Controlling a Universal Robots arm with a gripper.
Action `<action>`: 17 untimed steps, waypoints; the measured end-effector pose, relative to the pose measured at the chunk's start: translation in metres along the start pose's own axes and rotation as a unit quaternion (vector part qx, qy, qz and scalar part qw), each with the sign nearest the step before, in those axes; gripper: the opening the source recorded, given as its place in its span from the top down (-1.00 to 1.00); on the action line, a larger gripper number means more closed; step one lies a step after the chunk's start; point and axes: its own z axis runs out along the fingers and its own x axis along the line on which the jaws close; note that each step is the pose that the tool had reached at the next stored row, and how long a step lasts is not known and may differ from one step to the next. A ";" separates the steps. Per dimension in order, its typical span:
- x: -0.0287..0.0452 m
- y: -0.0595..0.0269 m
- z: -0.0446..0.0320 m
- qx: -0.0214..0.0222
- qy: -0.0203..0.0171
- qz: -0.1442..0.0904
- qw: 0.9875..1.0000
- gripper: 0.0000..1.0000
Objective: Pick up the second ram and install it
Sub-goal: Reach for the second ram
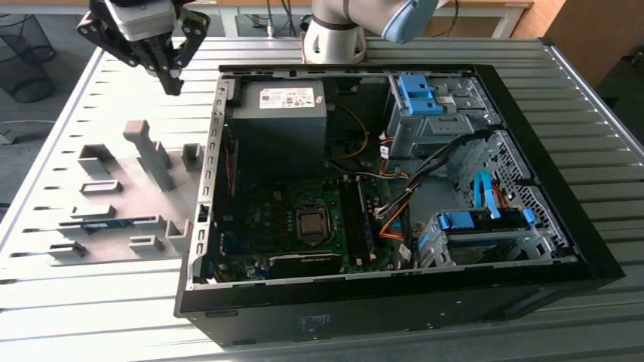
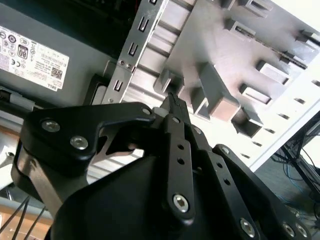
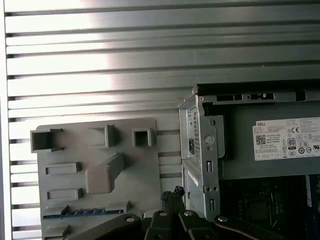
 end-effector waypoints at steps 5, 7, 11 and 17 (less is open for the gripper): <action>0.0137 -0.0080 0.0011 0.000 0.000 0.000 1.000 0.80; 0.0229 -0.0097 0.0012 0.000 0.000 0.000 1.000 0.80; 0.0409 -0.0113 0.0010 0.000 0.000 0.000 1.000 0.80; 0.0569 -0.0127 0.0007 0.005 0.000 0.000 1.000 0.80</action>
